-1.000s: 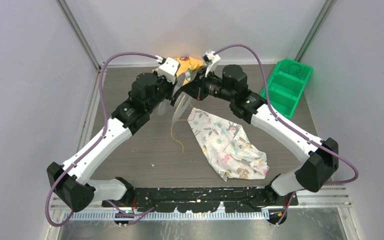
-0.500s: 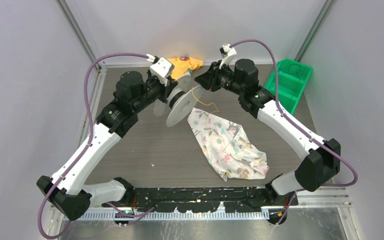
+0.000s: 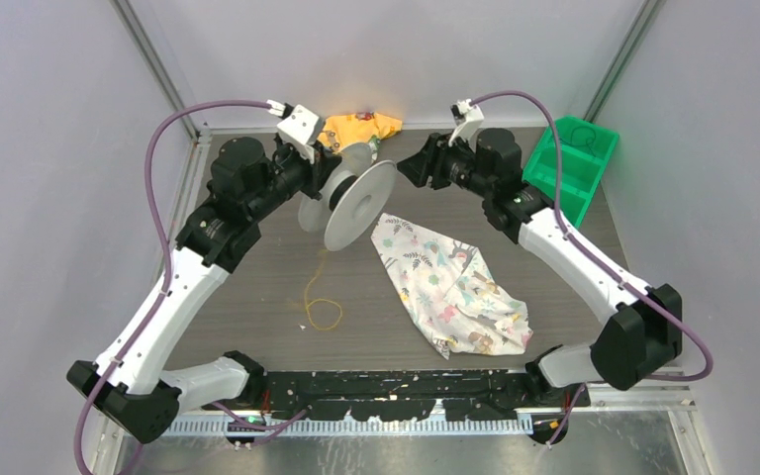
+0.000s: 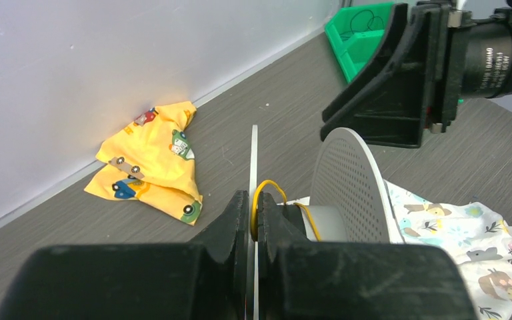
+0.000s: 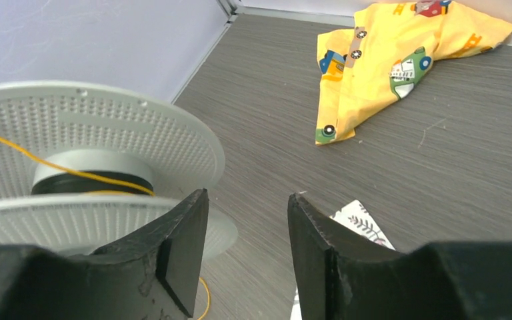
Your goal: Wrap the cables
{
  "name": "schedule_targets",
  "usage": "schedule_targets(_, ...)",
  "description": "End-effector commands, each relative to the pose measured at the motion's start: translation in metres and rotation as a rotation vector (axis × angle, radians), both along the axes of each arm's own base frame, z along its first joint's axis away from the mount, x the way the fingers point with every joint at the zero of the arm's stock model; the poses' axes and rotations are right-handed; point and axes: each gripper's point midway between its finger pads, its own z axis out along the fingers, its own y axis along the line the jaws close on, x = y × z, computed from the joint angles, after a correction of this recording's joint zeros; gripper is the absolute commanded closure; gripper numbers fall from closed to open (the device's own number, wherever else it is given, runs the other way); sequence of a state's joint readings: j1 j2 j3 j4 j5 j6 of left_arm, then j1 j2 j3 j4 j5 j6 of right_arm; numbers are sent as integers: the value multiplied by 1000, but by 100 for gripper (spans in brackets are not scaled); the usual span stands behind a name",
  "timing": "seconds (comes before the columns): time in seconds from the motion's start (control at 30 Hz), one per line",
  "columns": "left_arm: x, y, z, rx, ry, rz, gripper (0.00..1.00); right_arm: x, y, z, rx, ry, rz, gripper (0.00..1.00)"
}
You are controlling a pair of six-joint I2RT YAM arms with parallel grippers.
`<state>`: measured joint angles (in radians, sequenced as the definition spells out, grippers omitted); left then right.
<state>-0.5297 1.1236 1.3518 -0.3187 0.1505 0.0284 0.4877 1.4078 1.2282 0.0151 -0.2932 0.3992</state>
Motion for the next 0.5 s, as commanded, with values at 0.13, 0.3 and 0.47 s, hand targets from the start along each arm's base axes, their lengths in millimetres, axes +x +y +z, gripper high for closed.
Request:
schedule_targets(0.13,-6,5,61,-110,-143,2,100,-47,-7,36,74,-133,123,24)
schedule_targets(0.3,1,6,59,-142,-120,36,100,-62,2,28,101,-118,180,20)
schedule_targets(0.47,3,16,73,-183,-151,93,100,-65,7,4,99,-66,188,19)
